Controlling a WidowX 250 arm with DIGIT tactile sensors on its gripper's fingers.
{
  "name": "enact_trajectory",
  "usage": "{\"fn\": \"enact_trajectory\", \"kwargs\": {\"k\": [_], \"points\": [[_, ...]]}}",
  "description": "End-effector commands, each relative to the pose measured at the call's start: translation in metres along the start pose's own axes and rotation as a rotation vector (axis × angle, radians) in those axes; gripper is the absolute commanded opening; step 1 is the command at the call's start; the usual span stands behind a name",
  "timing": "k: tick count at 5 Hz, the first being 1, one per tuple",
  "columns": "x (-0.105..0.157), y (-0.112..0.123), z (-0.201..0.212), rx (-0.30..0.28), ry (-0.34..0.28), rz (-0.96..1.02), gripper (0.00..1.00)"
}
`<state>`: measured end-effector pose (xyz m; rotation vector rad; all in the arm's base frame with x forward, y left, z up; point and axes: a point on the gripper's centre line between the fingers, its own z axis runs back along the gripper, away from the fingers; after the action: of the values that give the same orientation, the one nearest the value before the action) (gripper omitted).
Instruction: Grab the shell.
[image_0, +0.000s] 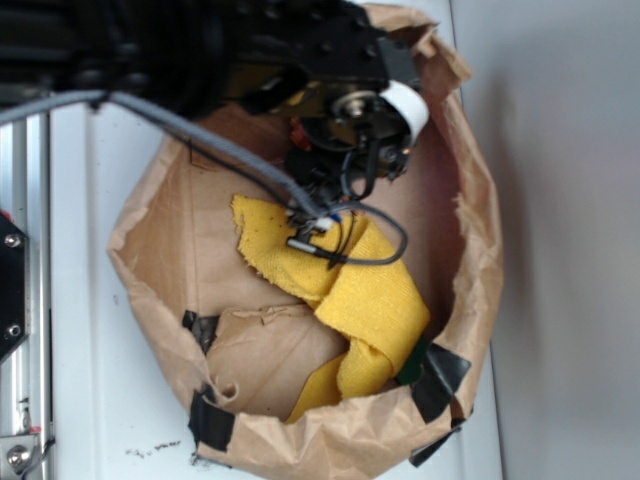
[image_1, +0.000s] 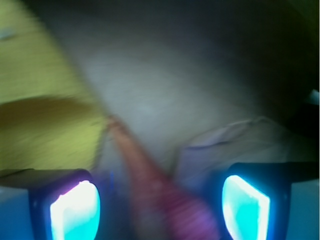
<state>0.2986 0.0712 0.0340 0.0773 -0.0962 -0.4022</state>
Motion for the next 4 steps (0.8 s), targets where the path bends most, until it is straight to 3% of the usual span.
{"fn": "enact_trajectory", "kwargs": {"k": [1,2,3,4], "points": [[0.023,-0.019,-0.010,0.093,-0.021,-0.059,1.00],[0.025,-0.027,-0.021,0.119,0.006,-0.040,0.31],[0.025,-0.027,-0.016,0.107,-0.017,-0.044,0.00],[0.027,-0.025,-0.013,0.105,-0.023,-0.040,0.00]]}}
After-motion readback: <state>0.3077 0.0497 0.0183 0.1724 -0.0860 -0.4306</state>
